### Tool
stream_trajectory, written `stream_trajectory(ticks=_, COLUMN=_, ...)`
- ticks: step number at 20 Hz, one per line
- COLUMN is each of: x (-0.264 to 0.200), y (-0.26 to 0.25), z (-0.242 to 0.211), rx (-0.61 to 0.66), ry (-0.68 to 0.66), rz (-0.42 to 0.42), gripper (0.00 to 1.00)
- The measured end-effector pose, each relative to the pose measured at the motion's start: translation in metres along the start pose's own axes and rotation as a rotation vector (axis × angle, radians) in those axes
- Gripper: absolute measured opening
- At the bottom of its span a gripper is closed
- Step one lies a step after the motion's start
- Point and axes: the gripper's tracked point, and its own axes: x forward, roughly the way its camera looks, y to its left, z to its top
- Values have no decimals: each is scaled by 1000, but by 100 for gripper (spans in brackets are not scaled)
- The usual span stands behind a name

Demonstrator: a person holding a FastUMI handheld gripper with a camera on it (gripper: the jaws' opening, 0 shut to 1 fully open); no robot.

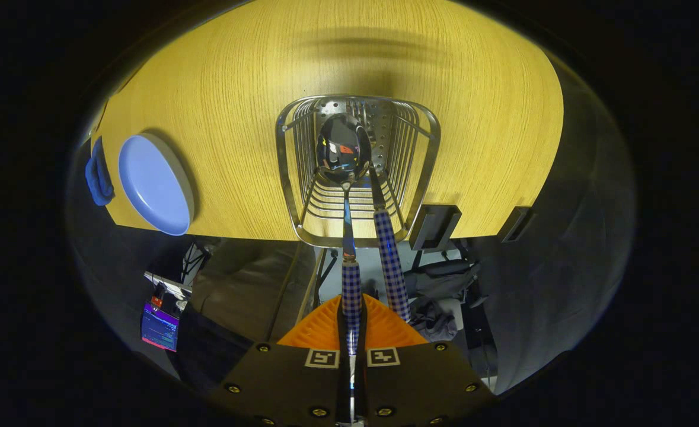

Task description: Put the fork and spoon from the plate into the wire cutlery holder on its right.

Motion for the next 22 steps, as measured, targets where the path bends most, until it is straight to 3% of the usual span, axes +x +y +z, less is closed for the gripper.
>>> stream_trajectory(ticks=7, x=2, y=0, z=2, rx=-10, ry=51, rz=6, gripper=3)
stream_trajectory(ticks=10, x=1, y=-1, z=3, rx=-17, ry=58, rz=4, gripper=9)
stream_trajectory(ticks=22, x=-19, y=-8, z=9, rx=-31, ry=2, rz=-19, gripper=13)
